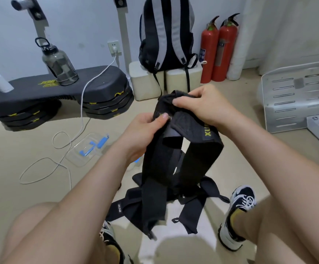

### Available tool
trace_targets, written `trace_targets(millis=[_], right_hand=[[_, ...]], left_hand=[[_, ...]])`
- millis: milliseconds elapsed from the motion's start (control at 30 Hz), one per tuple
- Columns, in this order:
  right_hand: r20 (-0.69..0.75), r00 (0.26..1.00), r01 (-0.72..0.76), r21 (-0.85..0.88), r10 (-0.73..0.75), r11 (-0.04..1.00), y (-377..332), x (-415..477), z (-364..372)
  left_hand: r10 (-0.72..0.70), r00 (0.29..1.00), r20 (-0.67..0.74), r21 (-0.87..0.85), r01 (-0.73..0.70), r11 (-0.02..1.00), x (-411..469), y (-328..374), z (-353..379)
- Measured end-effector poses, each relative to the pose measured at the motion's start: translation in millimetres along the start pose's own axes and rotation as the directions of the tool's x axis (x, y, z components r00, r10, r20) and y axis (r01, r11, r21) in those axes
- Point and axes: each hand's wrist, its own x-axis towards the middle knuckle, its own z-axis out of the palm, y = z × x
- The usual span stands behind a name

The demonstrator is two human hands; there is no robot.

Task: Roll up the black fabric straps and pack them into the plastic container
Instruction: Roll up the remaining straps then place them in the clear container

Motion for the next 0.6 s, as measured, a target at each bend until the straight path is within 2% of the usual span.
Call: trace_targets(millis=[33,167,300,434,500,600], right_hand=[[0.04,0.999,-0.014,0.013,0.013,1.0,-1,-1,-4],[0.211,0.977,-0.062,0.076,0.045,0.995,-2,-4,-22],[0.262,0.964,-0.063,0.034,0.052,0.997,3,0,-35],[0.358,0.927,-0.142,0.051,0.115,0.989,9,1,-40],[0.434,0.888,-0.184,0.037,0.15,0.982,6,-2,-49],[0.414,0.903,-0.143,0.041,0.114,0.989,5,-6,-65]], left_hand=[[0.0,0.999,-0.033,-0.006,0.0,1.0,1,0,-2],[-0.008,1.0,0.011,0.013,0.008,1.0,-1,5,-7],[0.011,1.0,-0.001,-0.014,-0.011,1.0,0,6,-9],[0.0,0.999,-0.034,0.072,0.003,0.997,-1,6,-8],[0.0,0.989,-0.15,0.086,0.013,0.996,2,5,-9],[-0.004,0.898,-0.44,-0.024,-0.007,1.0,10,4,-28]])
